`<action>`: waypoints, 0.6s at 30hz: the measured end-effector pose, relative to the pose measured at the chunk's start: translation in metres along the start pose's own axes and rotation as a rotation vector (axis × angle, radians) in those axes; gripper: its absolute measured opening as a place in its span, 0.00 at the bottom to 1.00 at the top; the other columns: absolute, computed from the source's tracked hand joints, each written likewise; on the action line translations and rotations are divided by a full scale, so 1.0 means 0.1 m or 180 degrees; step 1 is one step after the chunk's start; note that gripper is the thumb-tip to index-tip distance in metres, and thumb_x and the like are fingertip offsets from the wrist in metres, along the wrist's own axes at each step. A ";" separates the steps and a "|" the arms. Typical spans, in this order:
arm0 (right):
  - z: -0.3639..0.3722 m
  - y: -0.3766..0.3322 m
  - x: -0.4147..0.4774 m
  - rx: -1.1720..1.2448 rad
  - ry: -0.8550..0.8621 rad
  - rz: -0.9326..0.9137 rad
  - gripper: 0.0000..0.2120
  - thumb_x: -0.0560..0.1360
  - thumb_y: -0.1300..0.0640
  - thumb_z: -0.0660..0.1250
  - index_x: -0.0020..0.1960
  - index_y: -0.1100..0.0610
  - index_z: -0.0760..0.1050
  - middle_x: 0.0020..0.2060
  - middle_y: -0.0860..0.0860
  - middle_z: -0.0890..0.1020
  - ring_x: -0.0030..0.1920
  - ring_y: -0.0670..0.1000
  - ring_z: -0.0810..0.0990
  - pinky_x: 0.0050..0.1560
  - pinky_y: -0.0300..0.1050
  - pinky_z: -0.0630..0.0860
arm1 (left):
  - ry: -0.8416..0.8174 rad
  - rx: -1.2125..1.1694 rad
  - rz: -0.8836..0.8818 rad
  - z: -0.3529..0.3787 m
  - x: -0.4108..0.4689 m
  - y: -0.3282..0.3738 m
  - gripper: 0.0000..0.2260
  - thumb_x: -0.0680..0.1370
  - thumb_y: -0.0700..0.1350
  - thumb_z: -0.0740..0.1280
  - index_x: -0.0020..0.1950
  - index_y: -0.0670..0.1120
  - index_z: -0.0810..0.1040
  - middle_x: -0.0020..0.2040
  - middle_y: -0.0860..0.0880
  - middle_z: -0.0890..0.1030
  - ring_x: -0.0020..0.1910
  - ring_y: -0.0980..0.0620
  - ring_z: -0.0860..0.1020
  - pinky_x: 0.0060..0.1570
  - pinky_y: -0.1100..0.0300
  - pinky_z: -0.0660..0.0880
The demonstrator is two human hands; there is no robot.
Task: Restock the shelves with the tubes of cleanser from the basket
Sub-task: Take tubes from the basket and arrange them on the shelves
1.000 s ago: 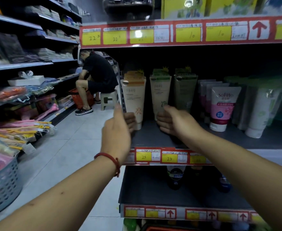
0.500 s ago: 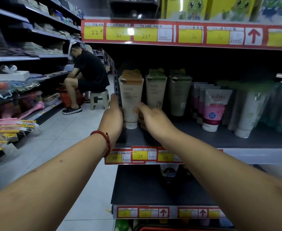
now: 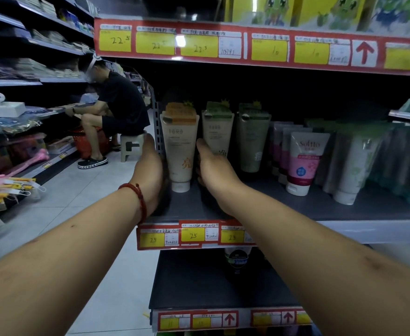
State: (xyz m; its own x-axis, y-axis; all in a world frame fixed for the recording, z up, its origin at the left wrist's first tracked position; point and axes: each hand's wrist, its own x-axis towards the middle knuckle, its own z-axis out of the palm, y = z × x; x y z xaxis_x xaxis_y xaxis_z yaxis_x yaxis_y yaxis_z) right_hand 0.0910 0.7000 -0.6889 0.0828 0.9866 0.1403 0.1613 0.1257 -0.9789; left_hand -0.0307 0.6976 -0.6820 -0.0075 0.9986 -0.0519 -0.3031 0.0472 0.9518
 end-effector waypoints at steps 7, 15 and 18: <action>0.09 0.03 0.18 0.0201 0.0084 0.0170 0.21 0.79 0.34 0.53 0.45 0.47 0.77 0.50 0.49 0.84 0.55 0.51 0.81 0.65 0.56 0.75 | -0.0351 -0.0240 -0.0069 -0.04 0.15 0.00 0.35 0.80 0.69 0.47 0.72 0.45 0.73 0.68 0.43 0.78 0.66 0.46 0.77 0.73 0.47 0.67; 0.18 0.05 0.21 0.0285 0.0125 0.0152 0.25 0.79 0.32 0.53 0.49 0.50 0.79 0.50 0.52 0.85 0.54 0.53 0.82 0.65 0.57 0.76 | -0.0348 -0.0238 -0.0086 -0.07 0.24 -0.06 0.37 0.80 0.69 0.49 0.73 0.41 0.71 0.64 0.42 0.80 0.57 0.48 0.80 0.61 0.52 0.73; 0.17 0.04 0.21 0.0287 0.0132 0.0151 0.24 0.79 0.32 0.53 0.49 0.48 0.79 0.51 0.52 0.85 0.55 0.53 0.82 0.64 0.57 0.76 | -0.0413 -0.0280 -0.0103 -0.06 0.27 -0.08 0.36 0.81 0.69 0.49 0.73 0.42 0.71 0.66 0.43 0.79 0.57 0.48 0.80 0.60 0.53 0.72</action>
State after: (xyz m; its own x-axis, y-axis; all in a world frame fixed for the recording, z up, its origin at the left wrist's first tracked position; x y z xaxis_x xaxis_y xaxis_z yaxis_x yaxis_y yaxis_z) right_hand 0.0768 0.7233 -0.6929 0.1292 0.9868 0.0977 0.0671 0.0896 -0.9937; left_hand -0.0345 0.7240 -0.6933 0.1252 0.9914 -0.0370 -0.3835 0.0827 0.9198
